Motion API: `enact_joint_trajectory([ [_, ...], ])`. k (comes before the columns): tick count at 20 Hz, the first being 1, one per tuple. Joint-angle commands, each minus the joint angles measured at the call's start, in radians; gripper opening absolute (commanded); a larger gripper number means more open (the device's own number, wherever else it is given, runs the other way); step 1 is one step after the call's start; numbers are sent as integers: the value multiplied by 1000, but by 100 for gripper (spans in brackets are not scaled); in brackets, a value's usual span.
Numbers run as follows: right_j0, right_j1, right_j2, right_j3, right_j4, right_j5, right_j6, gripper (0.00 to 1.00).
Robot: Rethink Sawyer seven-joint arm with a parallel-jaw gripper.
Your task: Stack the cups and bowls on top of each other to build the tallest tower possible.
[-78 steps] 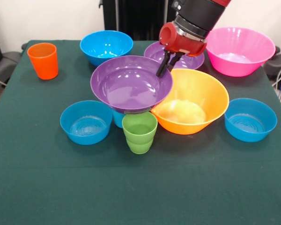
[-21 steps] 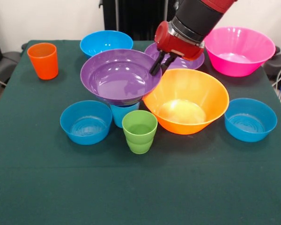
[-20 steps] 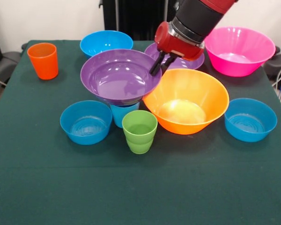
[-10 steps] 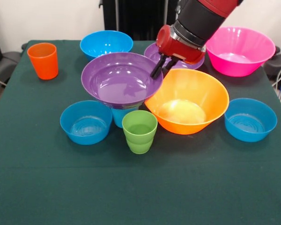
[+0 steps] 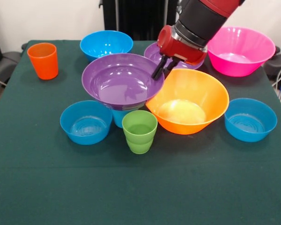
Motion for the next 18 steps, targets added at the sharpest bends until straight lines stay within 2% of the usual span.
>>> enact_joint_trajectory([
  [1, -2, 15, 88, -58, 46, 56, 165, 0],
  [18, 13, 33, 90, -64, 108, 79, 194, 0],
])
